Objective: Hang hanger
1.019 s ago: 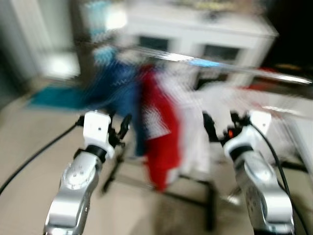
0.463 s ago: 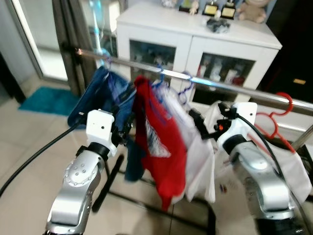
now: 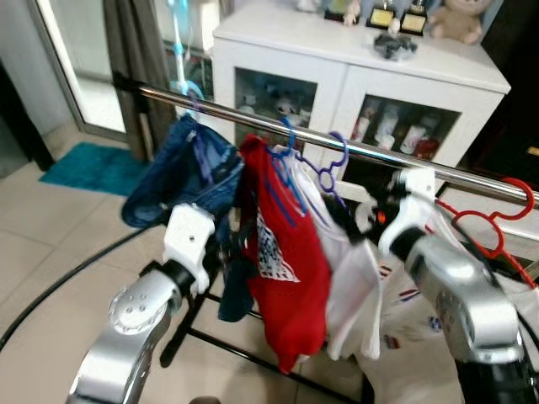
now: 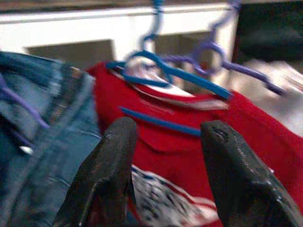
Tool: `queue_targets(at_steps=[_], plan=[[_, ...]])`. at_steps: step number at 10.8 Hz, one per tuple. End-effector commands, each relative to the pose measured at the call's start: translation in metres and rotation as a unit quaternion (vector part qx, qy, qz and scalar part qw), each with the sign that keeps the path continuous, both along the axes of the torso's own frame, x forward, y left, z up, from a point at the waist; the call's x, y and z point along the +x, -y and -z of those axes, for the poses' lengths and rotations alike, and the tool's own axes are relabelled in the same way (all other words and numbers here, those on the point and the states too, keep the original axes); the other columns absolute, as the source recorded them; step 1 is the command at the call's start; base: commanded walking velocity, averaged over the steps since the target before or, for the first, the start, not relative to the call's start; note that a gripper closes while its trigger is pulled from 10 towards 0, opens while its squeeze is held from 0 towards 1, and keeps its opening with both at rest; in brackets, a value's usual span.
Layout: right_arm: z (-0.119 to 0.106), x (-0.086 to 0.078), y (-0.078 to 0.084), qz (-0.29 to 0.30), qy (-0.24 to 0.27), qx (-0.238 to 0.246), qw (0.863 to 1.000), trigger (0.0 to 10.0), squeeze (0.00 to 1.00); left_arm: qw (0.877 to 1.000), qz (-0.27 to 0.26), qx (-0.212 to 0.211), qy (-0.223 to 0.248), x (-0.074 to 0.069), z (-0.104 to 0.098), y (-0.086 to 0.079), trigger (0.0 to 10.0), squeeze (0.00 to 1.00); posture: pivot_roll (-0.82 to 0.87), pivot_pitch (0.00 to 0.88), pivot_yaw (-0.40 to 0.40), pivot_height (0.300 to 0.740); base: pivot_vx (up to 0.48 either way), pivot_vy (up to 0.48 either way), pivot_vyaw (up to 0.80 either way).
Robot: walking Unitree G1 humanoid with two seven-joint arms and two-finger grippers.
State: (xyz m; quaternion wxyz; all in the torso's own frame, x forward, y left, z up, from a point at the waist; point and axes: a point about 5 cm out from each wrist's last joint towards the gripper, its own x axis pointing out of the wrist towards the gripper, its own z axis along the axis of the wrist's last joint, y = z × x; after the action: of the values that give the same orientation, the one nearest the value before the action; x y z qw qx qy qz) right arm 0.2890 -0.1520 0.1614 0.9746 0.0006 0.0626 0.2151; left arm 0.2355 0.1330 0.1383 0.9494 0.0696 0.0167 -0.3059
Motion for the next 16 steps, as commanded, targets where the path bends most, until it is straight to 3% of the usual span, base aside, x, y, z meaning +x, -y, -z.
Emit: queue_targets(at_steps=[1, 4, 6, 8, 9, 10, 11, 15, 16], plan=[[-0.003, 0.004, 0.006, 0.018, -0.01, 0.008, 1.0, 10.0, 0.0, 1.0, 0.024, -0.001, -0.006, -0.003, -0.002, 0.004, 10.0, 0.0, 0.13, 0.0, -0.064, 0.74, 0.0, 0.0, 0.0], [-0.005, 0.028, -0.003, 0.031, -0.052, 0.015, 0.998, 10.0, 0.0, 0.998, 0.055, 0.015, -0.031, -0.007, 0.002, -0.003, 10.0, 0.0, 0.14, 0.0, -0.06, 0.74, 0.0, 0.0, 0.0], [-0.01, 0.048, -0.006, 0.047, -0.059, -0.016, 0.997, 10.0, 0.0, 0.997, 0.067, 0.017, -0.032, -0.007, -0.001, -0.003, 10.0, 0.0, 0.15, 0.0, -0.063, 0.74, 0.0, 0.0, 0.0], [-0.007, 0.054, -0.003, 0.061, -0.078, -0.025, 0.995, 10.0, 0.0, 0.997, 0.068, 0.022, -0.033, -0.007, -0.001, -0.004, 10.0, 0.0, 0.16, 0.0, -0.069, 0.74, 0.0, 0.0, 0.0], [-0.004, 0.057, -0.002, 0.071, -0.093, -0.022, 0.993, 3.1, 0.0, 0.997, 0.071, 0.024, -0.035, -0.007, -0.002, -0.004, 10.0, 0.0, 0.16, 0.0, -0.068, 0.74, 0.0, 0.0, 0.0], [-0.002, 0.058, -0.003, 0.071, -0.102, -0.019, 0.992, 0.9, 0.0, 0.996, 0.074, 0.023, -0.036, -0.007, -0.002, -0.003, 10.0, 0.0, 0.16, 0.0, -0.066, 0.74, 0.0, 0.0, 0.0], [-0.001, 0.059, -0.003, 0.072, -0.108, -0.014, 0.991, 0.0, 0.0, 0.996, 0.081, 0.022, -0.035, -0.007, -0.002, -0.002, 10.0, 0.0, 0.16, 0.0, -0.065, 0.74, 0.0, 0.0, 0.0], [0.004, 0.061, -0.004, 0.071, -0.128, 0.001, 0.989, 0.0, 0.0, 0.994, 0.105, 0.02, -0.032, -0.009, -0.004, 0.003, 10.0, 0.0, 0.16, 0.0, -0.064, 0.74, 0.0, 0.0, 0.0], [0.005, 0.062, -0.006, 0.07, -0.131, 0.003, 0.989, 0.0, 0.0, 0.994, 0.11, -0.001, -0.013, -0.009, -0.01, 0.006, 10.0, 0.0, 0.16, 0.0, -0.066, 0.74, 0.0, 0.0, 0.0]])
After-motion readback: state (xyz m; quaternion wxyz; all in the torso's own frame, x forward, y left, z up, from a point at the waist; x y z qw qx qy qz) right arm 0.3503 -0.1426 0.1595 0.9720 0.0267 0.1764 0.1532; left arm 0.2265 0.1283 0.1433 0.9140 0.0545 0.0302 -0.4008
